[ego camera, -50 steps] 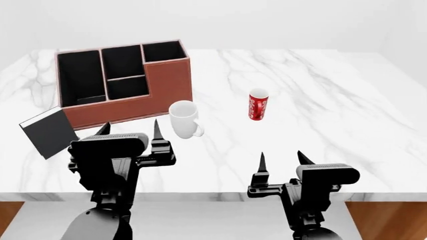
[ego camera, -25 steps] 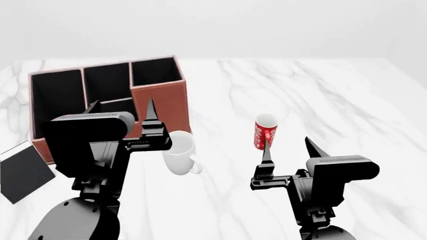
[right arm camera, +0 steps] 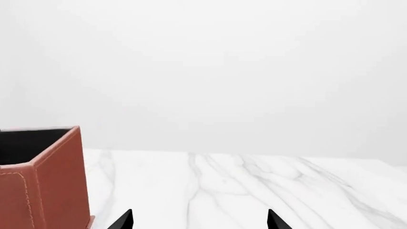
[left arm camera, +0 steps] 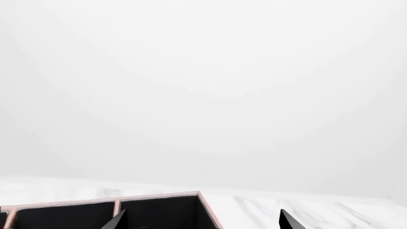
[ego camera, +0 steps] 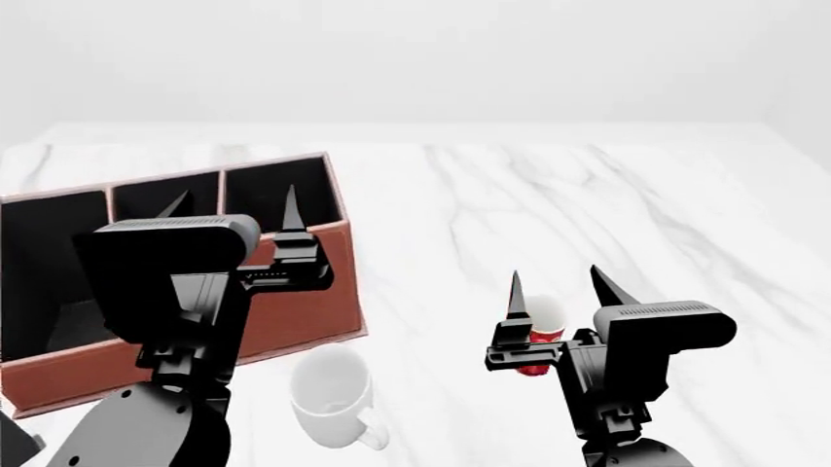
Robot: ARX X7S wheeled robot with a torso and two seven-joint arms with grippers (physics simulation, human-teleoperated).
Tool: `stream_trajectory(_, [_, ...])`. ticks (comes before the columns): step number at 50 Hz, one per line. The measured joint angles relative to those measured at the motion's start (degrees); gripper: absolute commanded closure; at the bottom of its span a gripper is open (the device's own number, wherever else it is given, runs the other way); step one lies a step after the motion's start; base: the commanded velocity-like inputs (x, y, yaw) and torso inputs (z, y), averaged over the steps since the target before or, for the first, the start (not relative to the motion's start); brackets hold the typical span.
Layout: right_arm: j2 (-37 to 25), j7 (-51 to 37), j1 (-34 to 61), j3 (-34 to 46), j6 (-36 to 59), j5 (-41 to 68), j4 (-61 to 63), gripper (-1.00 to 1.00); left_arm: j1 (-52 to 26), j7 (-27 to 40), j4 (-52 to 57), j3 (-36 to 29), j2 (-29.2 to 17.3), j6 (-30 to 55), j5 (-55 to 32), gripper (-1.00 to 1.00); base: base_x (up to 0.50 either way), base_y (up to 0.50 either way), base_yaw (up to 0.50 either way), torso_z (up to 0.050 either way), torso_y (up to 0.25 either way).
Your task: Pick up the red mug and place it to the right of the caddy.
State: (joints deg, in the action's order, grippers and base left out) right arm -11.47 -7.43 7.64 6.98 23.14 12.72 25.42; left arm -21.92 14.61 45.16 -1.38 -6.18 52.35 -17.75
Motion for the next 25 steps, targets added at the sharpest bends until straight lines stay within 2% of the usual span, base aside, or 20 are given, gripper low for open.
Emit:
stream_trajectory(10, [-0.24,-0.16,0.11,0.31,-0.15,0.33,-0.32,-1.00,-0.08,0.57,-0.10,-0.14,-0.47,-0.21,-0.67,-1.00,0.50,0.00,0.00,0.000,0.002])
stream_trajectory(25, [-0.51,-0.45,0.09,0.69,-0.30,0.96,-0.80,-1.00,-0.28,1.38,-0.35,-0.10,-1.08,-0.43,-1.67,-1.00,0.01,0.00,0.00,0.000,0.001])
